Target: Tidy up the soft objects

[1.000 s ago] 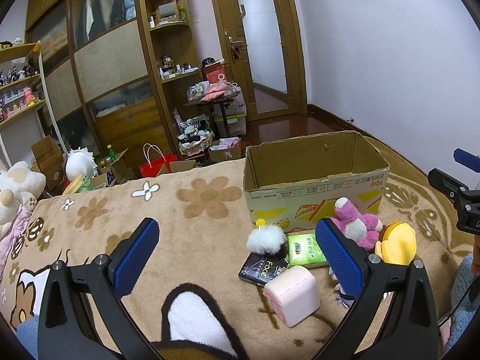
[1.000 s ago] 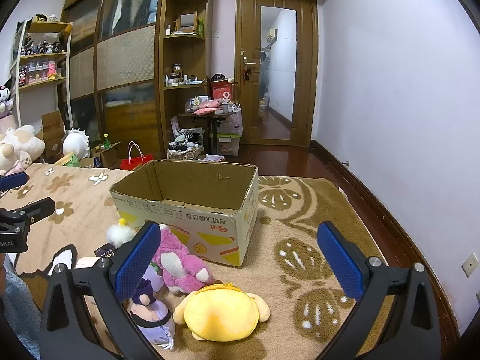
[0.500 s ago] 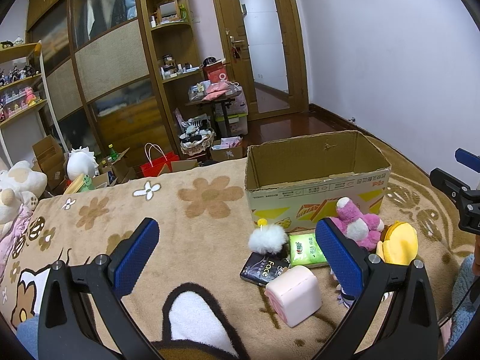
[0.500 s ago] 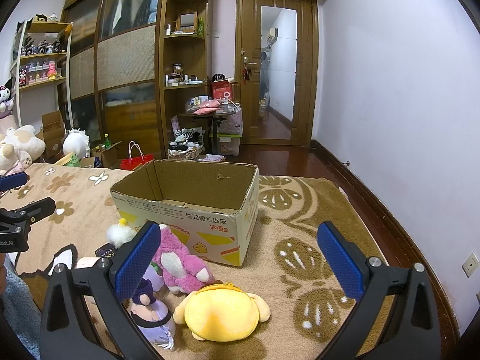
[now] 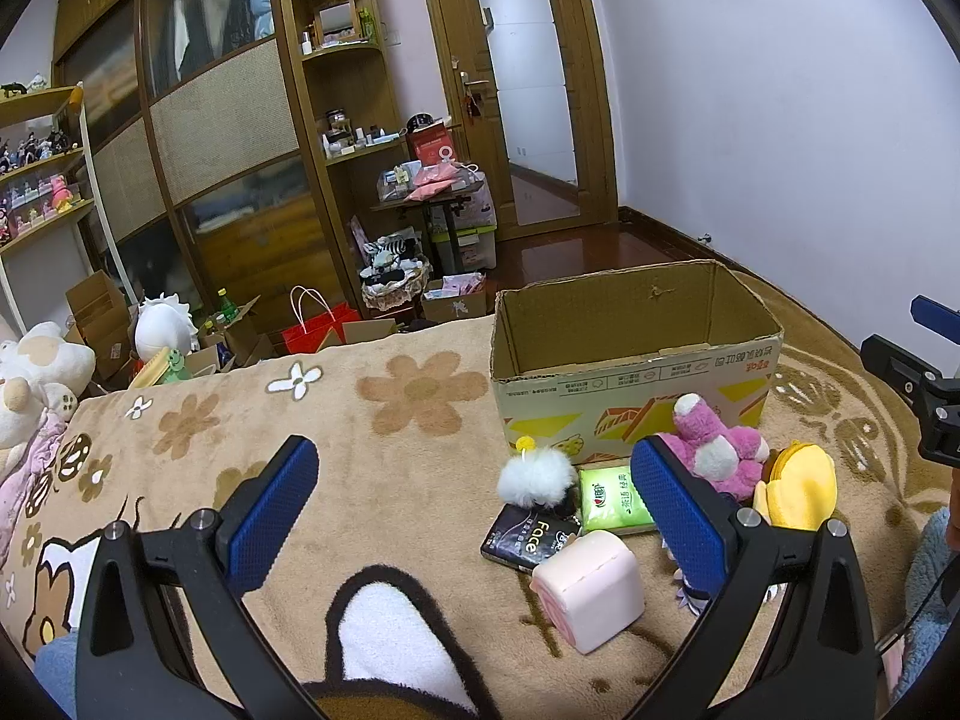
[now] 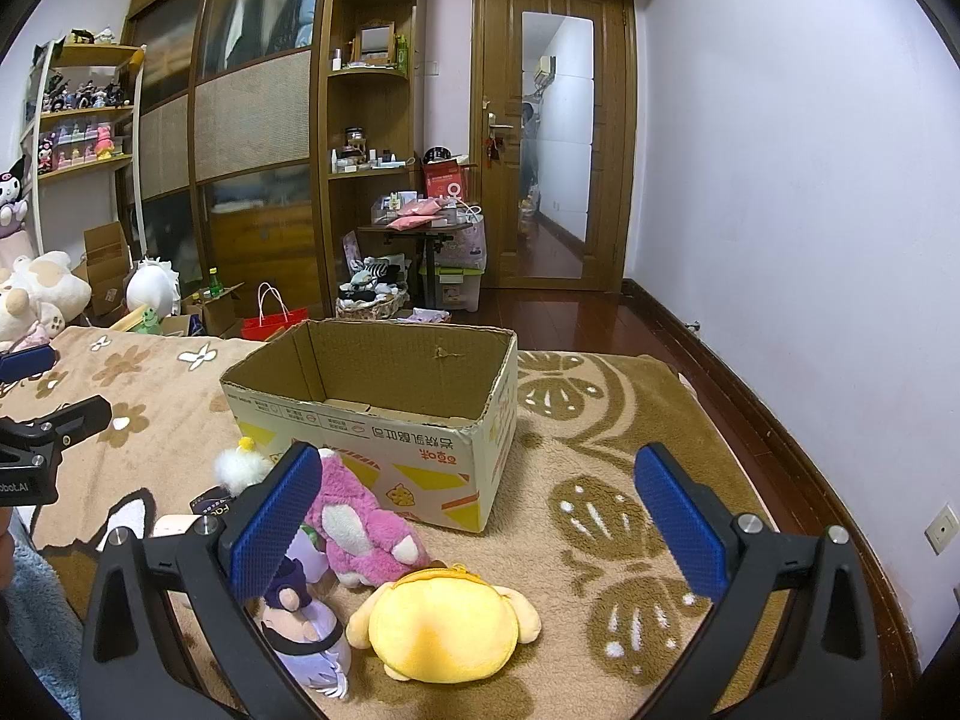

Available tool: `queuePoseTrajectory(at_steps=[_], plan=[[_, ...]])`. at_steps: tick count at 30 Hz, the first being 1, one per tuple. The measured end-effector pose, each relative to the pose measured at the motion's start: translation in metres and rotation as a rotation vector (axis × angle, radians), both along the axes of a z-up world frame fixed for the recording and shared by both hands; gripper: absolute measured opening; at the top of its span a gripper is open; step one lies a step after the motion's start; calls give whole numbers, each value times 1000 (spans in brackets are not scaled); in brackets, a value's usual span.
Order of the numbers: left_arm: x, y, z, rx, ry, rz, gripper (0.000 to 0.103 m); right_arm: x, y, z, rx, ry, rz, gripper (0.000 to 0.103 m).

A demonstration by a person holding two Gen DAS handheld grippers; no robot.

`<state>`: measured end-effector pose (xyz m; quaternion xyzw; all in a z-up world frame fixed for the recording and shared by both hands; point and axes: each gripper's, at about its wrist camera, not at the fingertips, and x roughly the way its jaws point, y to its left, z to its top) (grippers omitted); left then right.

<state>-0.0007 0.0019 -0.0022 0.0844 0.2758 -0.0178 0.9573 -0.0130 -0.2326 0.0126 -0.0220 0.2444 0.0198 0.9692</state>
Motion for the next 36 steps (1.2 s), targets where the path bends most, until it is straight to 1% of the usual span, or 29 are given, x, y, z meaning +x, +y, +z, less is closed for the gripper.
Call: queuePoseTrajectory(at_steps=[17, 24, 25, 27, 31, 36], plan=[[1, 0, 0, -2, 5, -1, 103, 1, 0, 1, -1, 3, 0, 103], [4, 17, -8, -28, 65, 46, 103, 1, 1, -5, 7, 15, 12, 103], [6, 18, -7, -34, 74, 51, 103, 5, 5, -12, 7, 19, 16, 103], [9, 17, -10, -50, 110, 48, 103, 7, 7, -16, 12, 28, 34, 103], [16, 13, -18, -47, 167, 53, 103, 9, 14, -18, -3, 40, 62, 103], [26, 6, -27, -78, 254, 42, 103, 13, 25, -21, -17, 63, 102, 103]])
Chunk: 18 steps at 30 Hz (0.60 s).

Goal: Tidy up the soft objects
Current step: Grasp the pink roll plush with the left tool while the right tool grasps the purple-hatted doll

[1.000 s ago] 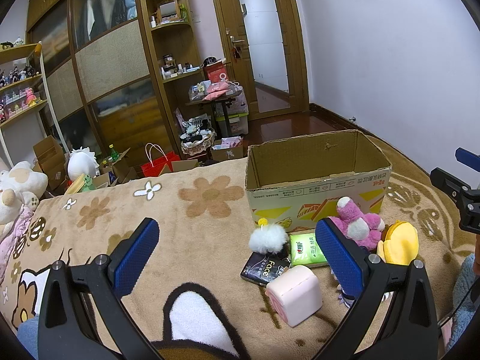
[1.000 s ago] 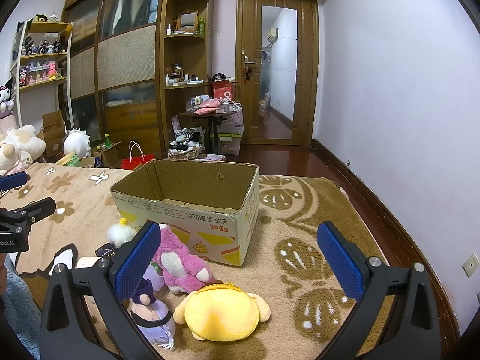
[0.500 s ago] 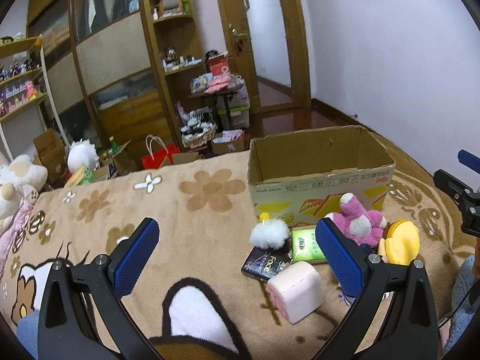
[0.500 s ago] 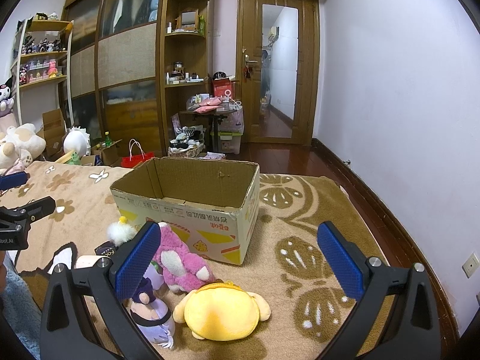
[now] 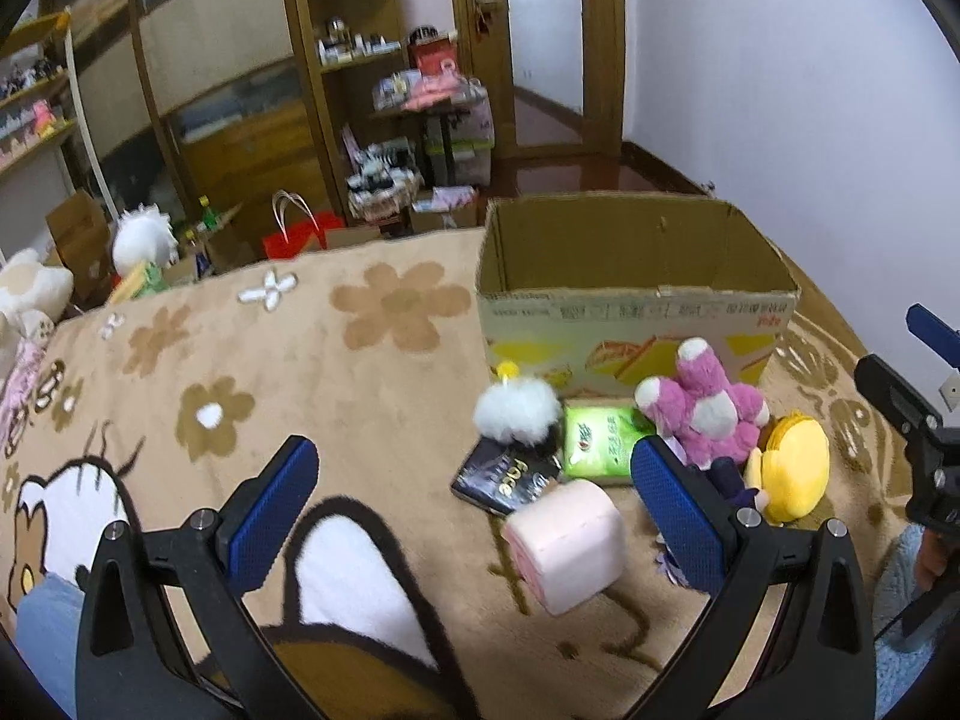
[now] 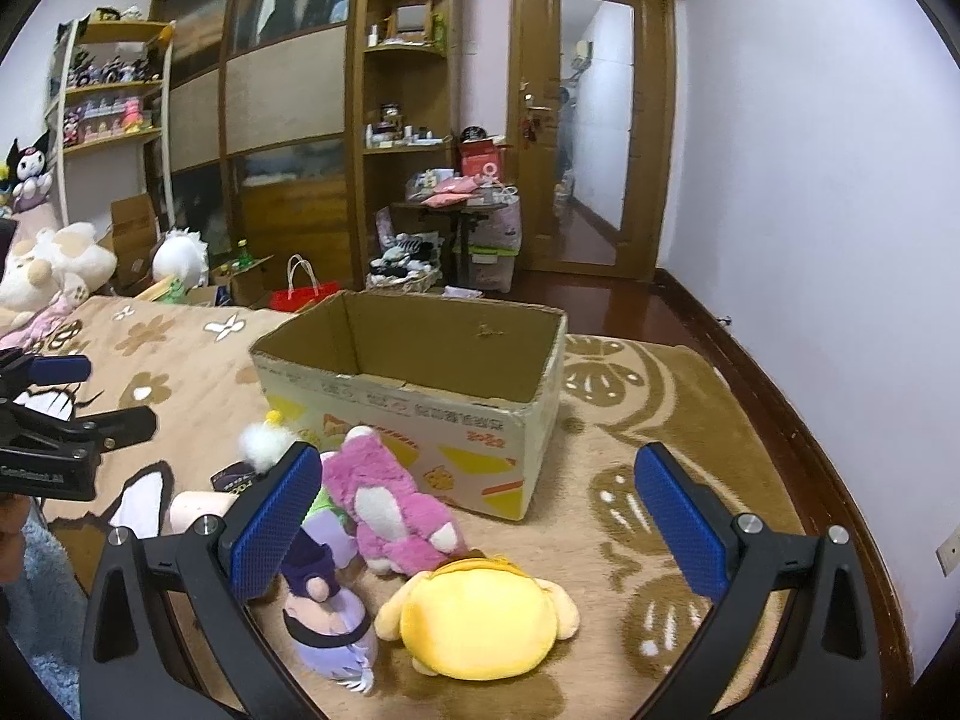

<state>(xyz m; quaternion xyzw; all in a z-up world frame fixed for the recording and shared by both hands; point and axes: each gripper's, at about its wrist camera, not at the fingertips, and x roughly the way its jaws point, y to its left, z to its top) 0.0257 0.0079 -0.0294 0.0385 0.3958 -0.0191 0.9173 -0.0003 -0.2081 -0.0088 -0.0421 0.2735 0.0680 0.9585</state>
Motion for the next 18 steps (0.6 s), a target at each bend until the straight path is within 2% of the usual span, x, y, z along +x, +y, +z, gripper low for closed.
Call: queuePoseTrajectory(at_steps=[18], plan=[[42, -12, -54, -92, 249, -24, 103, 19, 34, -42, -31, 173, 157, 103]])
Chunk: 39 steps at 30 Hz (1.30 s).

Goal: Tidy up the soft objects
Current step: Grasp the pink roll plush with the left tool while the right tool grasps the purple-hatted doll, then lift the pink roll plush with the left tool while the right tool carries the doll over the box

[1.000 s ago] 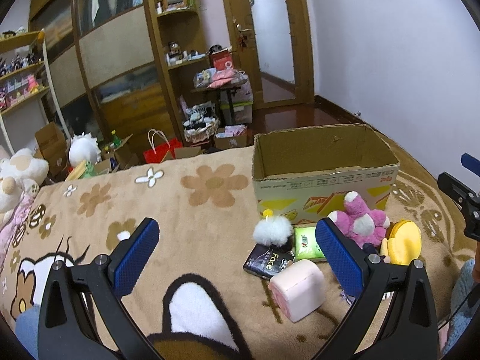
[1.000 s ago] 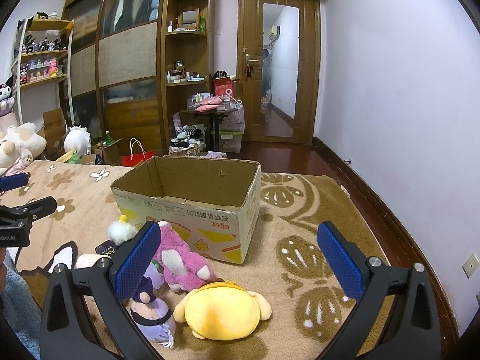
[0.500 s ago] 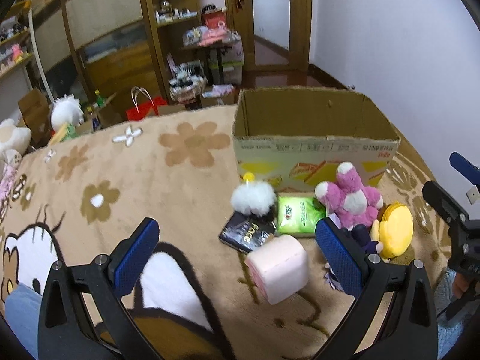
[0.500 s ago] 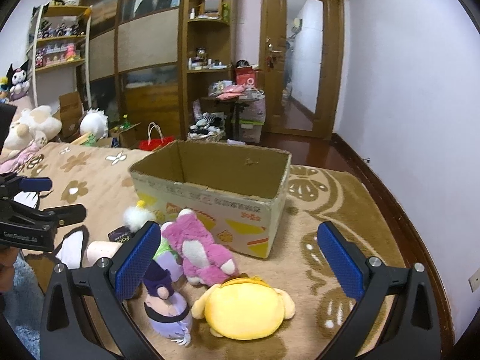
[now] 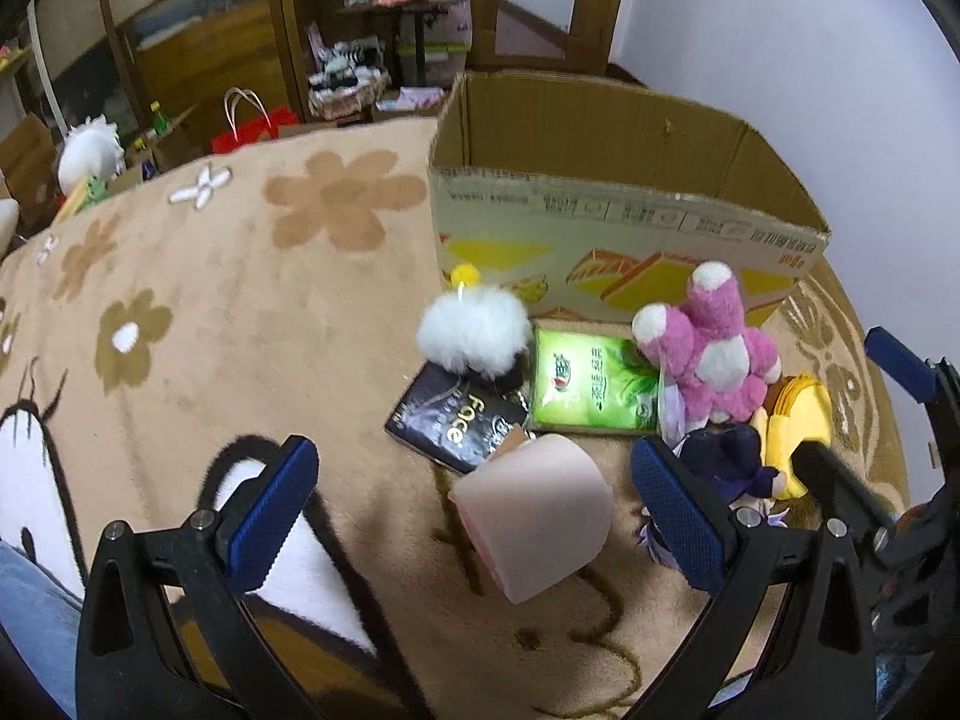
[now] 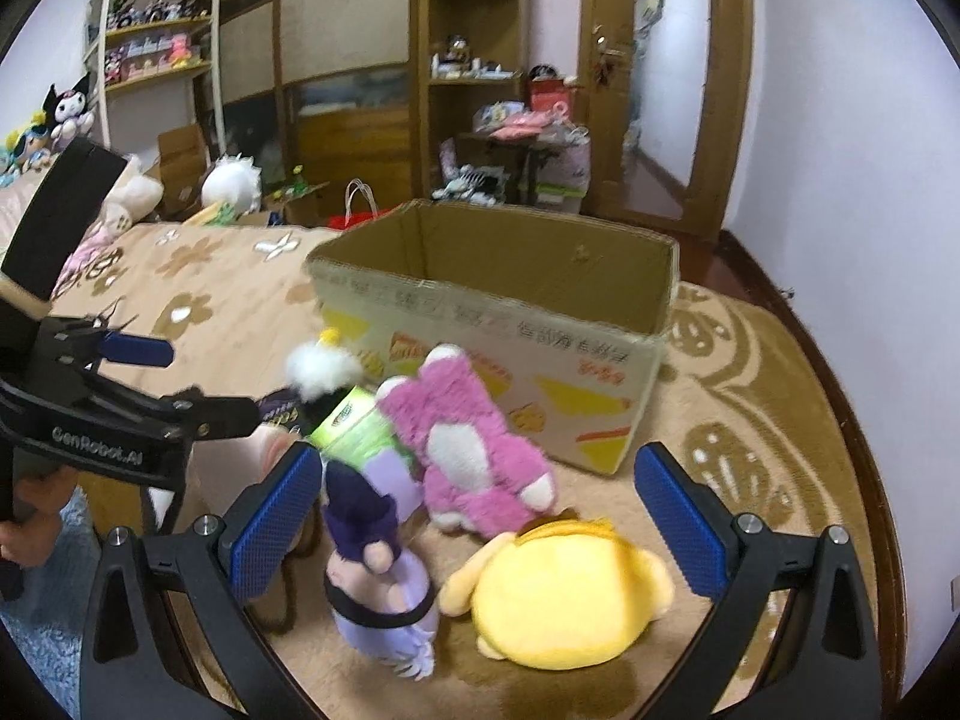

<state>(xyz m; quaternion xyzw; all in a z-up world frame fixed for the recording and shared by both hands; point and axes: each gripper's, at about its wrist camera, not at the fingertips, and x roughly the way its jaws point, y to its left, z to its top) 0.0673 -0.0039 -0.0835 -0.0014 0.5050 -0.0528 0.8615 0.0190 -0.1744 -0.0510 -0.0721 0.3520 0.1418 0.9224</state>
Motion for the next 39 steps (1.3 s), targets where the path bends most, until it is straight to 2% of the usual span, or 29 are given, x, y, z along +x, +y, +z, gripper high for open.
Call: queuePoseTrajectory(at_steps=[10, 11, 13, 15, 20, 22, 25, 29, 34, 39], plan=[[10, -4, -22, -20, 91, -21, 102, 4, 20, -23, -46, 83, 96, 102], [11, -4, -24, -20, 99, -22, 101, 5, 21, -26, -49, 94, 100, 99], [12, -3, -28, -25, 119, -24, 92, 8, 24, -32, -55, 119, 108, 94], [13, -3, -32, -56, 147, -25, 86, 12, 27, -38, -69, 142, 113, 82], [15, -5, -36, -81, 176, -37, 72, 19, 37, -54, -103, 196, 135, 69], [16, -6, -39, -95, 189, -40, 61, 19, 37, -55, -93, 205, 144, 66], [14, -7, -40, -95, 189, -42, 55, 23, 37, -59, -71, 223, 142, 57], [13, -7, -39, -93, 188, -42, 52, 28, 34, -61, -17, 255, 136, 35], [10, -7, -37, -86, 185, -44, 47, 32, 24, -62, 60, 286, 124, 31], [6, -8, -33, -68, 167, -53, 42, 31, 23, -58, 71, 275, 112, 30]])
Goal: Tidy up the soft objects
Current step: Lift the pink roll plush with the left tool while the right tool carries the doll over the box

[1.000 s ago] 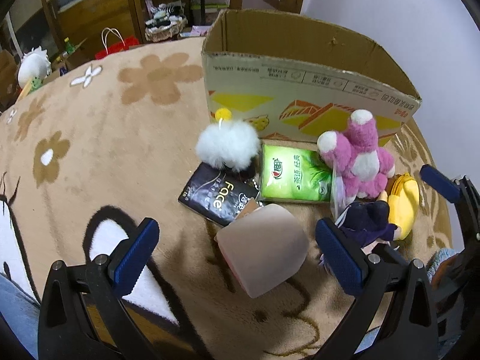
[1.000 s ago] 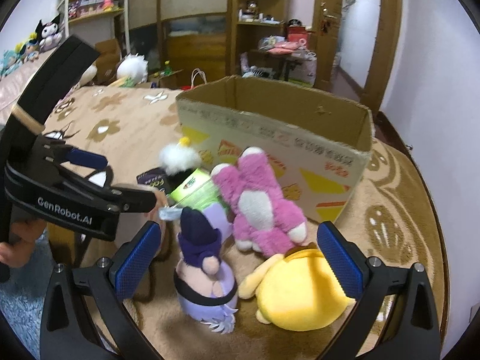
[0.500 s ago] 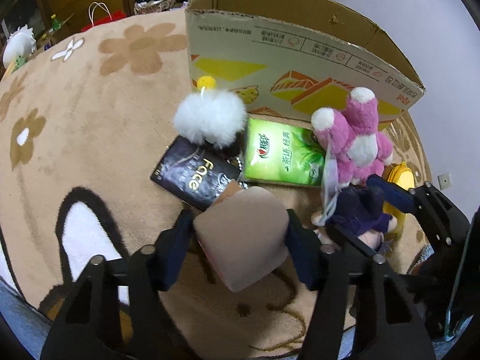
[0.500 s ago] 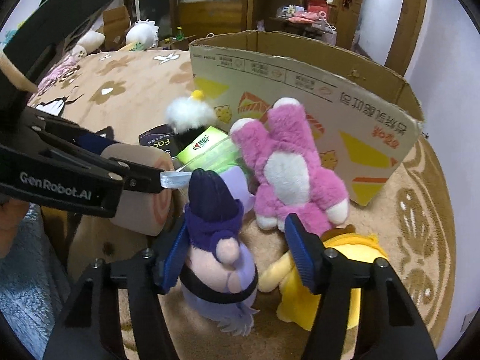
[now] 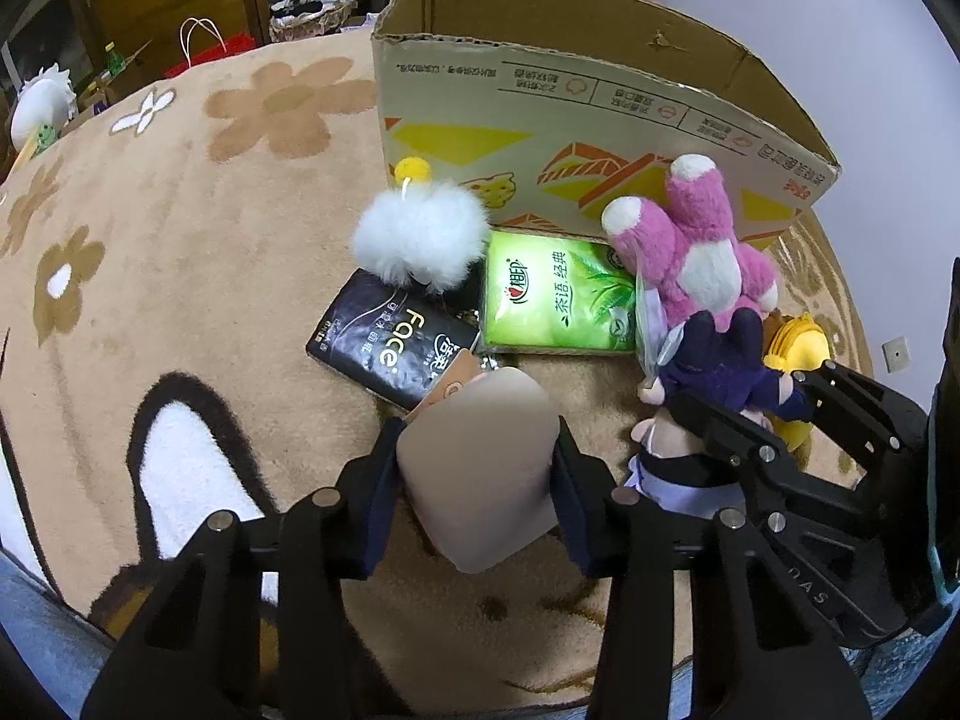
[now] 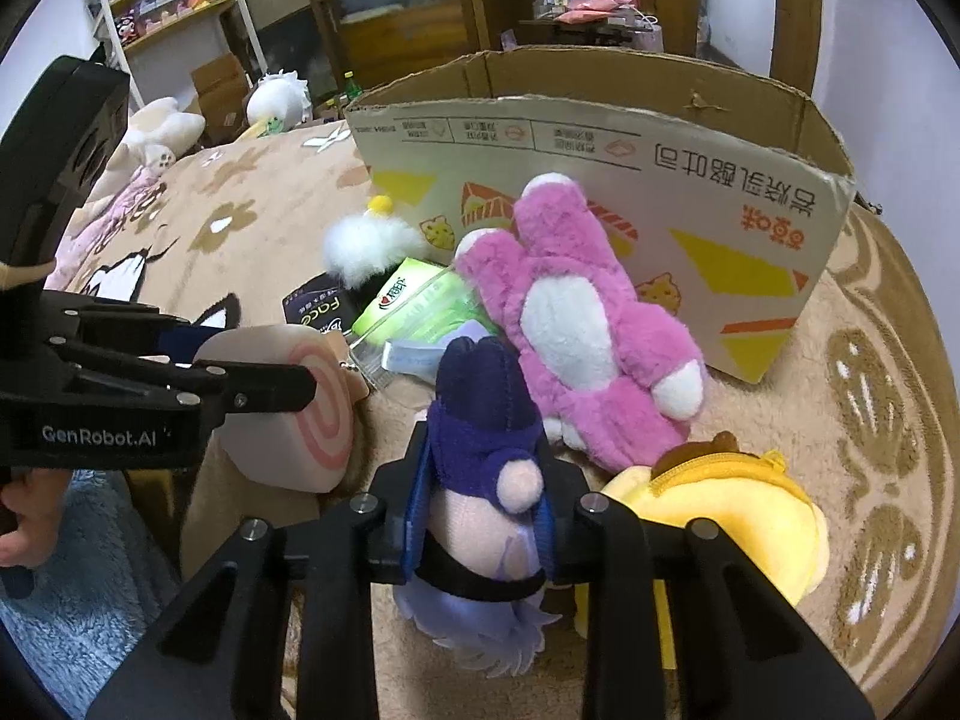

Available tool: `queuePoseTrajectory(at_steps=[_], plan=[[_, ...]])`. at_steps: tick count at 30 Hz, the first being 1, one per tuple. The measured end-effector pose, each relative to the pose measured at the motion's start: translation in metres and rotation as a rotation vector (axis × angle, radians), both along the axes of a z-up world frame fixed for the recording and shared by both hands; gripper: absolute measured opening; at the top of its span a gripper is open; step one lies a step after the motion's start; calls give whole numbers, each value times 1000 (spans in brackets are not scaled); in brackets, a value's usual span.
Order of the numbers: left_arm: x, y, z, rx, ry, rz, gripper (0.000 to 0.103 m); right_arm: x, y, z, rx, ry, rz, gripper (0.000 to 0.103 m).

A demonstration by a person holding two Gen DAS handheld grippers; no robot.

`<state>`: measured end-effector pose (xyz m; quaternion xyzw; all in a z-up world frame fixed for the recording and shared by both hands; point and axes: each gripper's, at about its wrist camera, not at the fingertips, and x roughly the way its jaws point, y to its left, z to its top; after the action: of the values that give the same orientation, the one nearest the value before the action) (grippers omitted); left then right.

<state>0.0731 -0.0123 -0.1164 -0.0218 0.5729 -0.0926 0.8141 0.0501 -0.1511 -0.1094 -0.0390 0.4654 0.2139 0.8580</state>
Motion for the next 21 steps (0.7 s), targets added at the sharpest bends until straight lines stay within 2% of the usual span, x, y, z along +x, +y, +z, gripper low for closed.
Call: queuePoseTrajectory(at_steps=[8, 13, 17, 21], plan=[[-2, -3, 3, 28, -25, -4, 39, -11, -12, 18, 10, -46, -47, 30], [-10, 1, 13, 59, -73, 0, 39, -24, -22, 34, 17, -110, -89, 30], [-16, 3, 28, 85, -147, 18, 39, -32, -34, 50, 34, -183, -141, 30], [-21, 7, 49, 112, -262, 52, 39, -41, -39, 70, 29, -284, -192, 30]])
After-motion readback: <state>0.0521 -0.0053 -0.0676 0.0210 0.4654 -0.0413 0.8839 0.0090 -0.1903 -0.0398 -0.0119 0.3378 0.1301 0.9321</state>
